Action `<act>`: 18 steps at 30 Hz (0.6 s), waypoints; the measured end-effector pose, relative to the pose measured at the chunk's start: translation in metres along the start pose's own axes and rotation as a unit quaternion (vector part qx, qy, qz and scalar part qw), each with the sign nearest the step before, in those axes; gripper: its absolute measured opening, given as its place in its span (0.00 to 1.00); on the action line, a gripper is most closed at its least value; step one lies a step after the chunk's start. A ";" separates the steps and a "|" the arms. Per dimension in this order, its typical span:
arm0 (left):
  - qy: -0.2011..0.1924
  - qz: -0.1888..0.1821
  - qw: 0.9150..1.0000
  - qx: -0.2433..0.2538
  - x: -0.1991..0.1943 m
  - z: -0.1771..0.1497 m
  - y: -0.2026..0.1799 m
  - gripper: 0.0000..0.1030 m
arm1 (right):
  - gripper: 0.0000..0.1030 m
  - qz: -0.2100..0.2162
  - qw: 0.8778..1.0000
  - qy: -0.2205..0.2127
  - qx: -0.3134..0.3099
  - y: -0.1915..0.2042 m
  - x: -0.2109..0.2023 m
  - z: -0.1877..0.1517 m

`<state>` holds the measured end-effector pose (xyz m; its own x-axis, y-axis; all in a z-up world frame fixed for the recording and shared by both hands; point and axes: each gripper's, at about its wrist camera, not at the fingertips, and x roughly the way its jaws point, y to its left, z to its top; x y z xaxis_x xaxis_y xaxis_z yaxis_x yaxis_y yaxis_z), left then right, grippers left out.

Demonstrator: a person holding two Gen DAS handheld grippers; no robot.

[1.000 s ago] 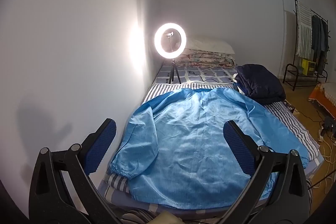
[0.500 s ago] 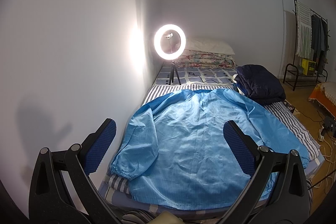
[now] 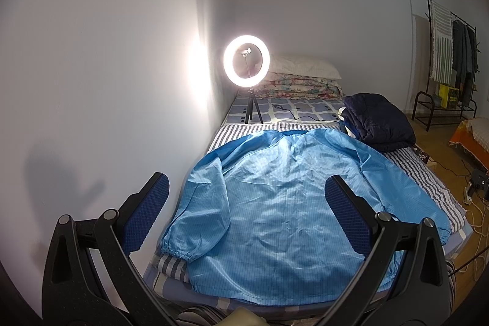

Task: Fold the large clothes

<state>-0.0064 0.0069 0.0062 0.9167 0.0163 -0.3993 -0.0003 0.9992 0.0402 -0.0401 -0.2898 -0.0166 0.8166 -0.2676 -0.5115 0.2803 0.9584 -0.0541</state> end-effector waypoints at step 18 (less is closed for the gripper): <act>0.002 0.001 1.000 0.000 -0.001 -0.001 0.001 1.00 | 1.00 0.001 1.000 0.000 -0.001 -0.001 0.001 -0.002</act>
<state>-0.0072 0.0081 0.0058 0.9155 0.0192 -0.4020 -0.0029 0.9992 0.0409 -0.0405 -0.2908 -0.0190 0.8170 -0.2663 -0.5114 0.2779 0.9590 -0.0553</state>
